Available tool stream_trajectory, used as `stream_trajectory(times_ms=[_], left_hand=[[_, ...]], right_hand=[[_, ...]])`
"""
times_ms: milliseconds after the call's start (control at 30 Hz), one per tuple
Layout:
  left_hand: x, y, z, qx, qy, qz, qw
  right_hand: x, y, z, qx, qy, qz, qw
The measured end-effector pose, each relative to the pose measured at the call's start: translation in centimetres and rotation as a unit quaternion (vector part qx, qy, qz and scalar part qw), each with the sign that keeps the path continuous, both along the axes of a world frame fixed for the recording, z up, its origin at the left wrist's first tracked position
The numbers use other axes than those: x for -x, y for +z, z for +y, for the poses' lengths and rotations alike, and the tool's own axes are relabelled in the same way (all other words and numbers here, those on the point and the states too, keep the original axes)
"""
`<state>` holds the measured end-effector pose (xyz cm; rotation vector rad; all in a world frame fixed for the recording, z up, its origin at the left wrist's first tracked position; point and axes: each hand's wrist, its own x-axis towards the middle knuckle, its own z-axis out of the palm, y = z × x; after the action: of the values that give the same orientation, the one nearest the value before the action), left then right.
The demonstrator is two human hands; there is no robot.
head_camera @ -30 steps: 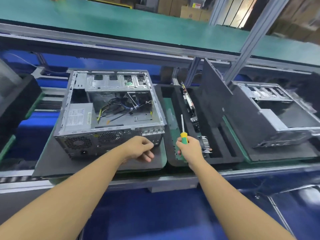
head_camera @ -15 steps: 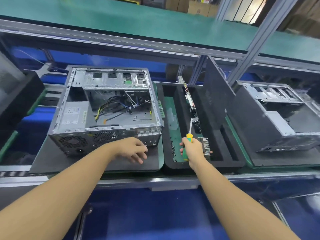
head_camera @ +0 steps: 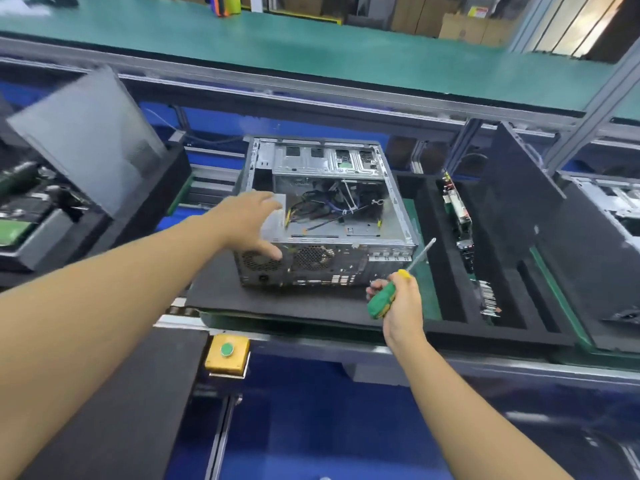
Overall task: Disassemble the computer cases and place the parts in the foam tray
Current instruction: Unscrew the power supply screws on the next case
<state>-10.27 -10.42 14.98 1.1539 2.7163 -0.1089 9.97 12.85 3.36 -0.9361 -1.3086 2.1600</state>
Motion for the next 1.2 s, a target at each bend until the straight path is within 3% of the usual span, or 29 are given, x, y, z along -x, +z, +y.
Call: stream_trajectory(times_ms=[100,233,467,567,1200], left_hand=[[1.5,-2.3,-1.4,0.087,-0.004,0.055,0.995],[2.1,-5.4,-0.1,0.085,-0.011,0.059,0.995],[2.9,-8.2,0.1,0.033,0.003,0.104,0.994],[3.0,-8.7,0.1,0.014,-0.003,0.105,0.994],[2.7,-8.6,0.1,-0.009,0.002,0.12,0.993]], right_hand=[[-0.2,-0.6,-2.9,-0.003,0.021,0.009,1.0],[0.1,-2.0,-6.5,0.006,0.053,-0.004,0.999],[-0.7,-5.0,-11.8,-0.004,0.224,-0.179,0.958],[-0.2,-5.9,-13.4,0.032,0.235,-0.211,0.948],[2.7,-8.0,-15.2,-0.158,0.257,-0.268,0.915]])
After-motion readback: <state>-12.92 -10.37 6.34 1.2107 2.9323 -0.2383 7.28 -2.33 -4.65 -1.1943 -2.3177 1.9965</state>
